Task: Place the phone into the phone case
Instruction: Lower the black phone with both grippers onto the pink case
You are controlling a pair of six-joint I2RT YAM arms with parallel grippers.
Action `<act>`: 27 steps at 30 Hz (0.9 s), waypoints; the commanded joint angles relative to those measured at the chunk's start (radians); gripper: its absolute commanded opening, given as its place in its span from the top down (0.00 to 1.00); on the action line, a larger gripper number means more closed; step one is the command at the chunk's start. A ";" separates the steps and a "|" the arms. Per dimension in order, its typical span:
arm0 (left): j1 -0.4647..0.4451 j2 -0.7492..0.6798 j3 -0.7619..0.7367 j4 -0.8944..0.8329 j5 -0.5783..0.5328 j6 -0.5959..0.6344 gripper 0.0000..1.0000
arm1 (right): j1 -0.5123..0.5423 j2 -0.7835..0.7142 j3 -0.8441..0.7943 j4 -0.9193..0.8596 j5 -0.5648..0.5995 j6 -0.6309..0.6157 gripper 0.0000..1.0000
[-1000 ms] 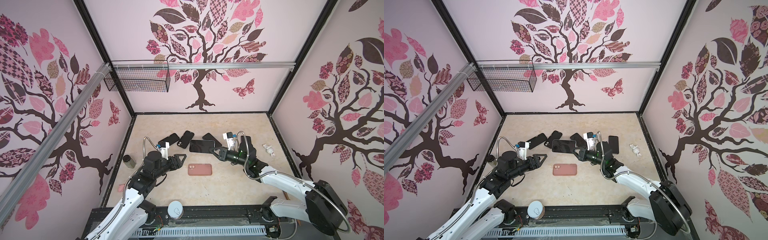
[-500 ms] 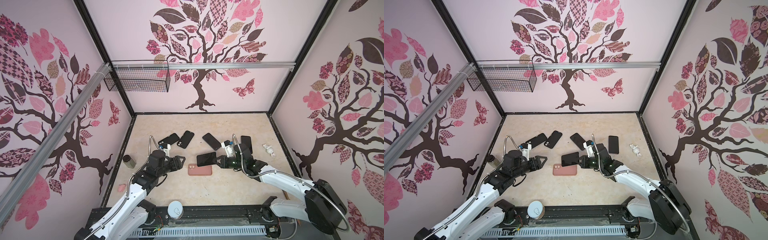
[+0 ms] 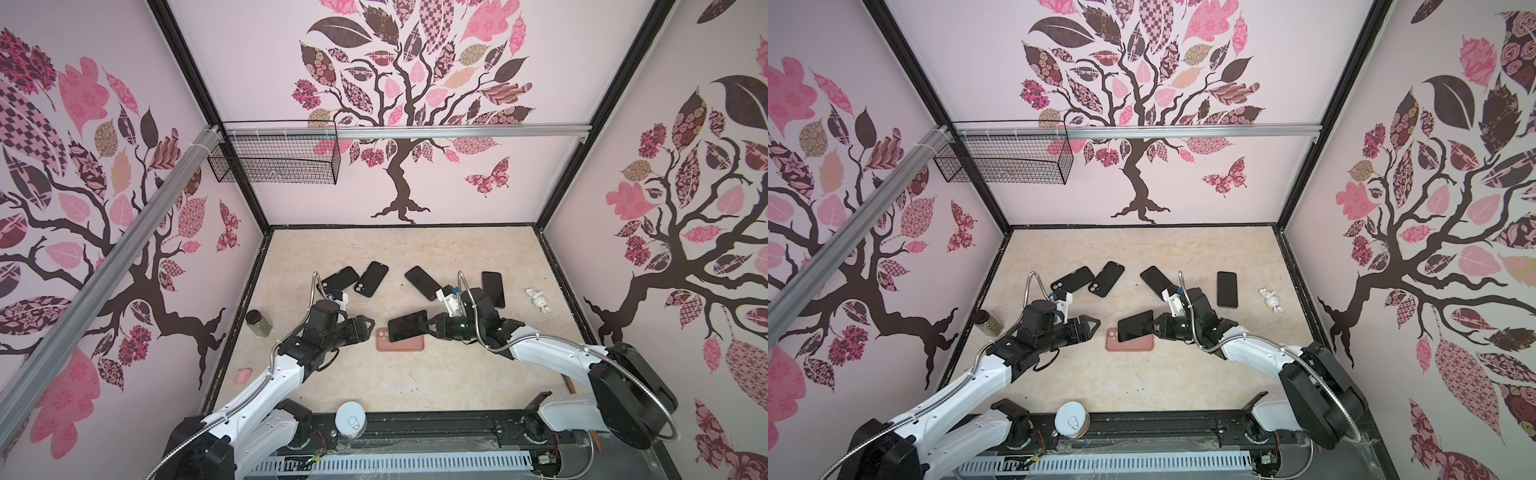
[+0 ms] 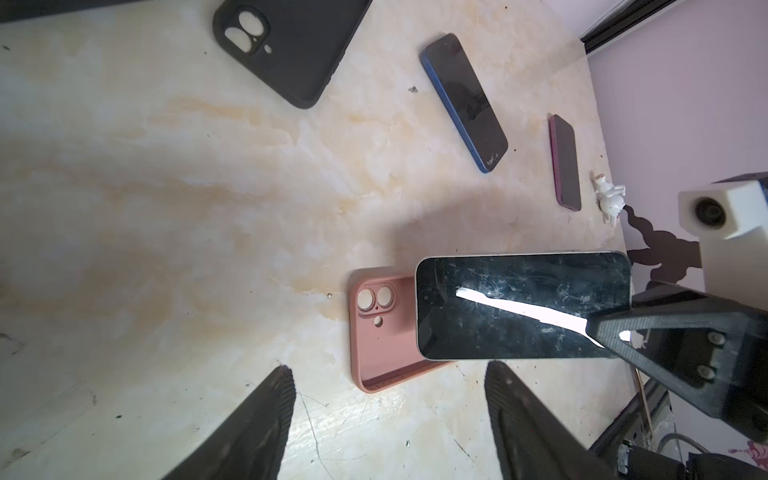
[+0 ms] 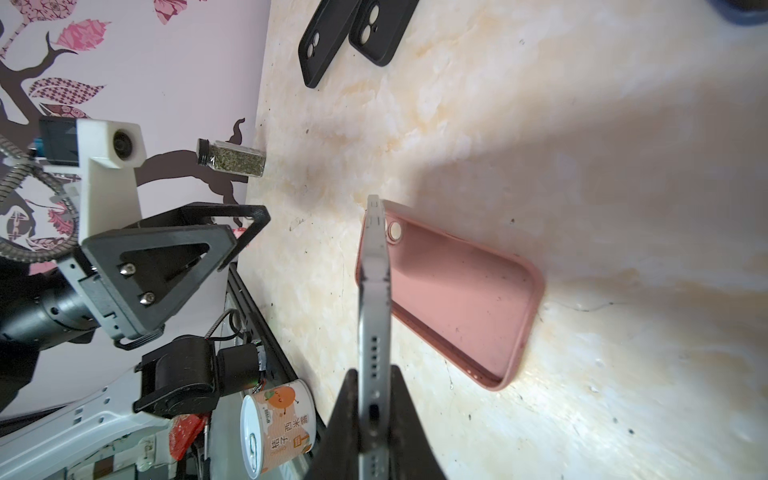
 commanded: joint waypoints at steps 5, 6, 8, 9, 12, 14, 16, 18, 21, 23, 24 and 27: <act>0.001 0.050 -0.049 0.094 0.064 0.015 0.24 | -0.005 0.065 0.009 0.142 -0.121 0.097 0.89; 0.000 0.053 -0.051 0.096 0.065 0.019 0.24 | -0.005 0.069 0.005 0.151 -0.125 0.106 0.90; -0.001 0.057 -0.055 0.103 0.070 0.020 0.24 | -0.005 0.071 0.000 0.162 -0.122 0.122 0.90; -0.001 0.060 -0.056 0.108 0.071 0.020 0.25 | -0.004 0.073 0.000 0.163 -0.120 0.126 0.90; -0.002 0.077 -0.066 0.128 0.076 0.016 0.27 | -0.005 0.081 -0.003 0.165 -0.112 0.136 0.90; -0.003 0.094 -0.071 0.148 0.083 0.011 0.30 | -0.004 0.088 -0.005 0.167 -0.108 0.142 0.90; -0.008 0.113 -0.073 0.170 0.097 0.014 0.30 | -0.004 0.092 -0.008 0.175 -0.103 0.148 0.90; -0.021 0.131 -0.068 0.174 0.101 0.023 0.30 | -0.005 0.098 -0.013 0.183 -0.100 0.156 0.90; -0.045 0.163 -0.054 0.166 0.079 0.029 0.30 | -0.004 0.110 -0.015 0.192 -0.095 0.160 0.90; -0.050 0.189 -0.048 0.163 0.074 0.024 0.31 | -0.005 0.121 -0.019 0.203 -0.095 0.164 0.90; -0.052 0.202 -0.044 0.163 0.074 0.022 0.33 | -0.005 0.127 -0.022 0.210 -0.096 0.168 0.90; -0.061 0.237 -0.033 0.163 0.073 0.025 0.37 | -0.005 0.143 -0.026 0.219 -0.096 0.171 0.90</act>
